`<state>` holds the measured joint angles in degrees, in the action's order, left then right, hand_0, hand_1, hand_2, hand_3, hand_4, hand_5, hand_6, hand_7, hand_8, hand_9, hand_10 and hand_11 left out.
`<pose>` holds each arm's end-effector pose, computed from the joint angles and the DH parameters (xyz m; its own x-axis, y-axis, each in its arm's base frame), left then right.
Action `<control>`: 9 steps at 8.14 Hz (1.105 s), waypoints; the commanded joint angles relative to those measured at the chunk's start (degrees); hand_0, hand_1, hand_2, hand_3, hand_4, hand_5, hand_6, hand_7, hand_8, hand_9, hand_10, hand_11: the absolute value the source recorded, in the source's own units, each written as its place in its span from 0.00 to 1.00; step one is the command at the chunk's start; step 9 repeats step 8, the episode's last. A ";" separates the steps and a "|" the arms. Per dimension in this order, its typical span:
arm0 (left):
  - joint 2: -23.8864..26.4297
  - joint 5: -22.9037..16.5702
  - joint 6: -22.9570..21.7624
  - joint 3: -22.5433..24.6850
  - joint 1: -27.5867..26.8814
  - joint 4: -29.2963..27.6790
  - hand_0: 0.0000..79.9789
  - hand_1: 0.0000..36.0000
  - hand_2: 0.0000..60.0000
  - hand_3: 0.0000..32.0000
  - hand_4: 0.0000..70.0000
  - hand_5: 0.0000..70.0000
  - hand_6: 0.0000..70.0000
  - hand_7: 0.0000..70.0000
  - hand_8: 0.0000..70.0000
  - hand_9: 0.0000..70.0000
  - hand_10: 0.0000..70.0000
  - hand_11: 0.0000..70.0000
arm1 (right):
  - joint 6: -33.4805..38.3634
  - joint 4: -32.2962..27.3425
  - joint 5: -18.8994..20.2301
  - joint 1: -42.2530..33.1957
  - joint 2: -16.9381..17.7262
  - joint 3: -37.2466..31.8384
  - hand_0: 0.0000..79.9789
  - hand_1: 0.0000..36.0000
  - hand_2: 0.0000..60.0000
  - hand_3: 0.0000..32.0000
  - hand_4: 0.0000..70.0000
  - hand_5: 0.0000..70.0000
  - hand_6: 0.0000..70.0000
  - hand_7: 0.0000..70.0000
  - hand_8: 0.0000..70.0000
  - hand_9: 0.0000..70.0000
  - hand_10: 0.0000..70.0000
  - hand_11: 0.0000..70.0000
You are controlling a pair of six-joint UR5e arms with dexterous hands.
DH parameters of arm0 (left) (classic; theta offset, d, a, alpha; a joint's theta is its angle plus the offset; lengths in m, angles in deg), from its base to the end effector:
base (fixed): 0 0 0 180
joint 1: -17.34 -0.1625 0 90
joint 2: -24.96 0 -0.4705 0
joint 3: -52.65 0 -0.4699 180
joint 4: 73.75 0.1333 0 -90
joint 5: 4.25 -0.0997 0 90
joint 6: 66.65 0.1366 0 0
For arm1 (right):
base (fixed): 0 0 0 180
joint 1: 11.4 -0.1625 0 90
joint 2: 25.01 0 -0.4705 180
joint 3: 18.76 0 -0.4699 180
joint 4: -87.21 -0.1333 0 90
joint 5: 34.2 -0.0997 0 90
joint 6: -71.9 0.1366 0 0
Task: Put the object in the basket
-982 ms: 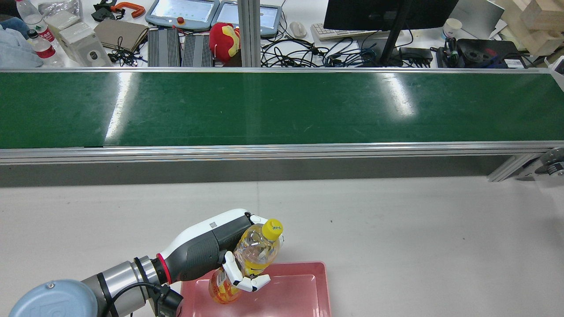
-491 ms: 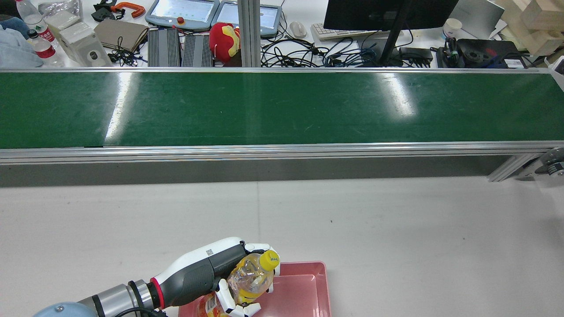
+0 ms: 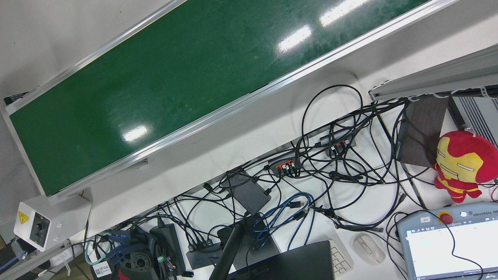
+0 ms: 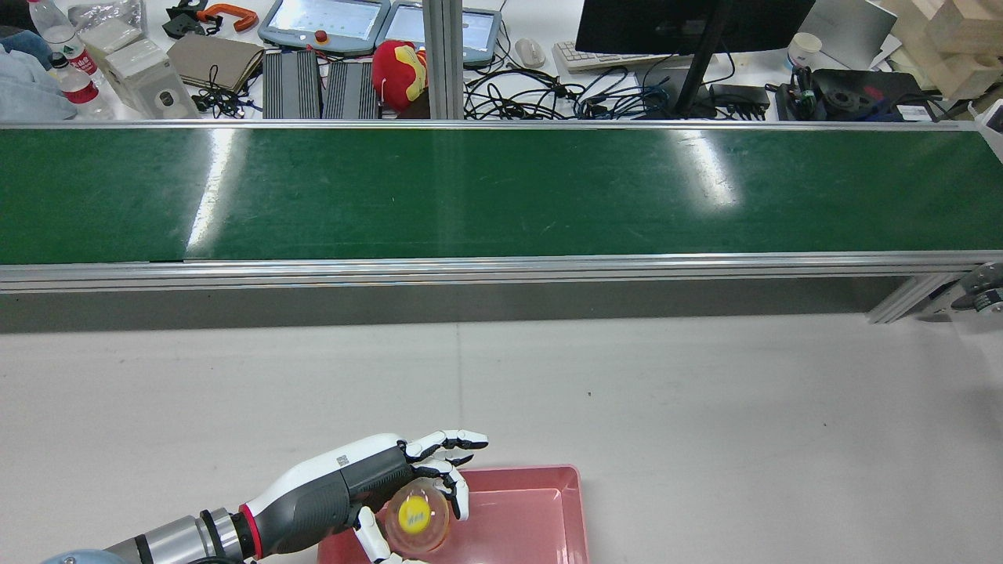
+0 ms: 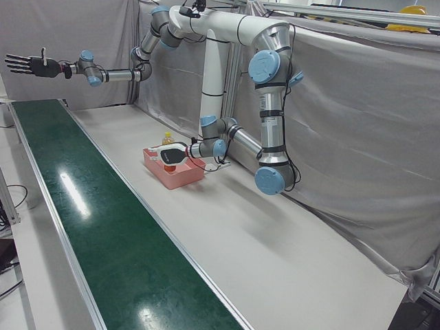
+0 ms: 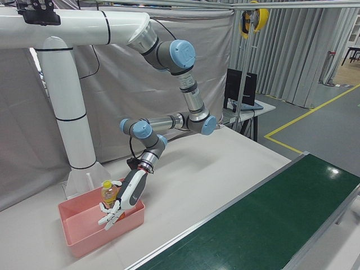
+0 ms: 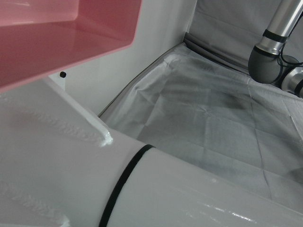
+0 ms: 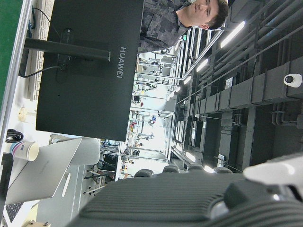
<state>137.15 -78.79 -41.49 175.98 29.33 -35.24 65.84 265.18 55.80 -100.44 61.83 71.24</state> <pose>0.5505 -0.2904 0.2676 -0.5286 -0.7796 -0.3360 -0.0679 0.4333 -0.8987 0.1226 -0.6423 0.6933 -0.9944 0.0071 0.1051 -0.1040 0.0917 -0.9903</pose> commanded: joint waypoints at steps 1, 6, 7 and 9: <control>-0.74 0.00 -0.10 1.99 0.57 -1.24 1.00 0.22 0.00 0.16 0.00 0.16 0.00 0.00 0.06 0.05 0.01 0.05 | 0.00 0.01 0.00 0.00 0.00 0.00 0.00 0.00 0.00 0.00 0.00 0.00 0.00 0.00 0.00 0.00 0.00 0.00; -4.58 0.00 -0.72 11.20 7.77 2.45 1.00 0.19 0.00 0.10 0.00 0.22 0.00 0.00 0.05 0.05 0.00 0.03 | 0.00 0.01 0.00 0.00 0.00 0.00 0.00 0.00 0.00 0.00 0.00 0.00 0.00 0.00 0.00 0.00 0.00 0.00; -5.65 0.00 -0.89 12.71 10.57 2.36 0.97 0.19 0.00 0.07 0.00 0.23 0.00 0.00 0.03 0.02 0.01 0.05 | 0.00 -0.08 0.00 0.09 0.00 0.00 0.00 0.00 0.00 0.00 0.00 0.00 0.00 0.00 0.00 0.00 0.00 0.00; -5.84 -0.09 -0.98 13.34 12.51 2.36 0.94 0.19 0.00 0.07 0.00 0.27 0.00 0.00 0.03 0.03 0.03 0.08 | 0.00 0.01 0.00 0.00 0.00 0.00 0.00 0.00 0.00 0.00 0.00 0.00 0.00 0.00 0.00 0.00 0.00 0.00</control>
